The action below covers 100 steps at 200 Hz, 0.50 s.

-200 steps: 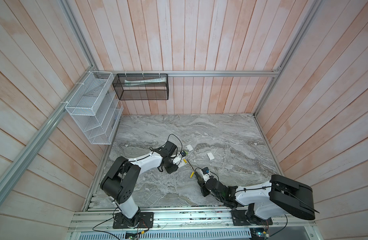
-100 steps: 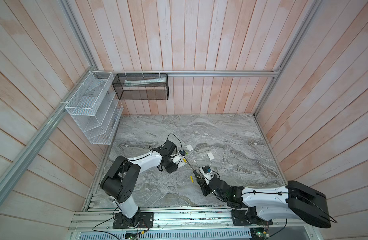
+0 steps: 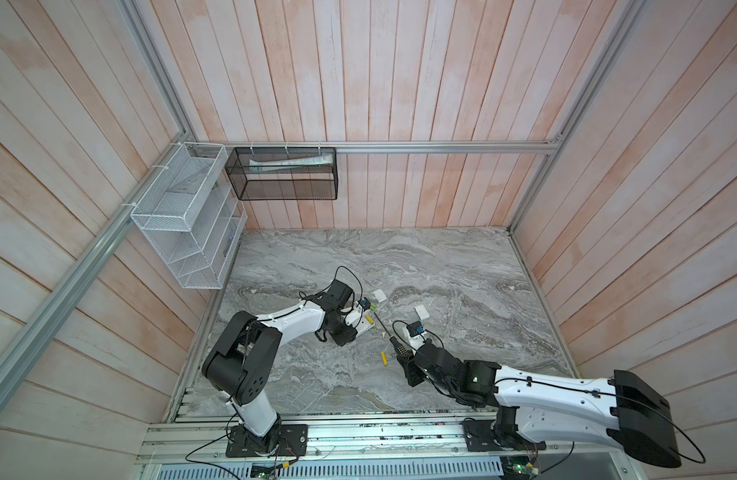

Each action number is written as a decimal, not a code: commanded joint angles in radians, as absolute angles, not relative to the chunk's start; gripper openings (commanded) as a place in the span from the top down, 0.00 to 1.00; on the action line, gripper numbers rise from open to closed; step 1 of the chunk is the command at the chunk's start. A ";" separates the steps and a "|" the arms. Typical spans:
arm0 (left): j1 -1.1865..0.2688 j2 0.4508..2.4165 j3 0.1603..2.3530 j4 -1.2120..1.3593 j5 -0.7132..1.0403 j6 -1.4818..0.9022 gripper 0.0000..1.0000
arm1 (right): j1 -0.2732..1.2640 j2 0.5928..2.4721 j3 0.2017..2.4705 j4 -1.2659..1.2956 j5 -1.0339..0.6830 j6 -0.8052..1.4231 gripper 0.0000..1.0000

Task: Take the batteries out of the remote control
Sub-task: 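Move the screwdriver tip to the remaining yellow battery with the right gripper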

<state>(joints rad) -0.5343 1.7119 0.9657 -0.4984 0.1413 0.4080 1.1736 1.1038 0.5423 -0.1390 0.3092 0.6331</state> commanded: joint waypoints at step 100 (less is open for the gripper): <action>-0.635 1.776 0.951 -0.552 0.031 0.225 0.51 | 1.122 1.280 0.743 -0.311 0.162 0.668 1.00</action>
